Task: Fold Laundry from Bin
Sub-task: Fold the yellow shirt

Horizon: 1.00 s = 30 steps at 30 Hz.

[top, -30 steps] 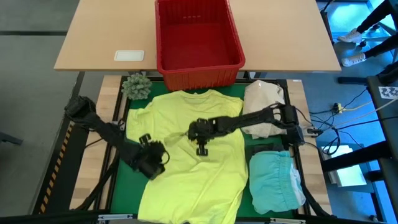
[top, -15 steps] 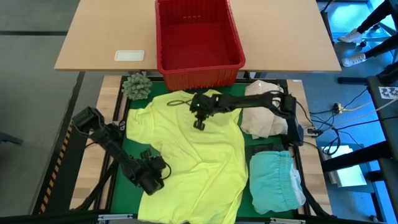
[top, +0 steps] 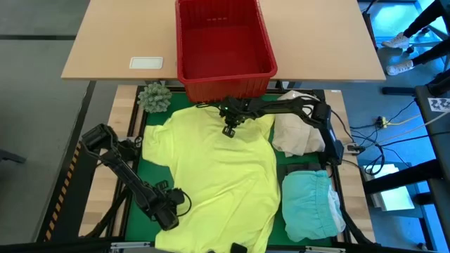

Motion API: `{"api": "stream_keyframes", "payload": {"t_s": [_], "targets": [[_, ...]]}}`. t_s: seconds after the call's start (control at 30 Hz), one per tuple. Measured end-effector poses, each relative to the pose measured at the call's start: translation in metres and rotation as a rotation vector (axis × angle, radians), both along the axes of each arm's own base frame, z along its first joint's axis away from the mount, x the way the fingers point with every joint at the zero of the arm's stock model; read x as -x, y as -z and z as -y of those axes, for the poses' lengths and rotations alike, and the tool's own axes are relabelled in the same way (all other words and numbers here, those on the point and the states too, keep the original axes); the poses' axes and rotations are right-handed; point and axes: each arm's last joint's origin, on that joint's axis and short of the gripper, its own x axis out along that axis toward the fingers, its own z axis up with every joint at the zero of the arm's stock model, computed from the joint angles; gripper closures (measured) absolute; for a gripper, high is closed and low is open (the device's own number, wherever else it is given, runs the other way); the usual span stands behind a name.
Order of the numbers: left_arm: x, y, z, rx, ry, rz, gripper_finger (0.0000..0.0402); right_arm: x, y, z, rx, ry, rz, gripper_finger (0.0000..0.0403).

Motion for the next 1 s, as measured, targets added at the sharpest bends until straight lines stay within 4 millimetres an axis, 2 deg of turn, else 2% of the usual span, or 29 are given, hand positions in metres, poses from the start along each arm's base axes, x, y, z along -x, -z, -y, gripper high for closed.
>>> {"api": "stream_keyframes", "payload": {"t_s": [0.13,0.3,0.47,0.63,0.8,1.0], "targets": [[0.008,-0.001,0.004,0.046,-0.010,-0.084,0.0231,0.002,0.005,0.004,0.017,0.020,-0.028,0.0400],[0.023,-0.004,0.001,-0.027,-0.063,-0.231,0.0231,0.004,0.000,0.006,0.046,0.037,-0.036,0.0400],[0.035,-0.026,-0.006,-0.222,-0.123,-0.365,0.0231,0.009,-0.035,0.004,0.081,0.027,0.036,0.0400],[0.033,-0.051,-0.001,-0.358,-0.102,-0.251,0.0231,0.021,-0.069,-0.005,0.093,-0.014,0.058,0.0400],[0.022,-0.066,0.004,-0.412,-0.066,-0.055,0.0231,0.036,-0.105,-0.032,0.104,-0.095,0.048,0.0400],[0.004,-0.066,0.011,-0.376,0.023,0.132,0.0231,0.066,-0.137,-0.086,0.160,-0.229,-0.108,0.0400]]}}
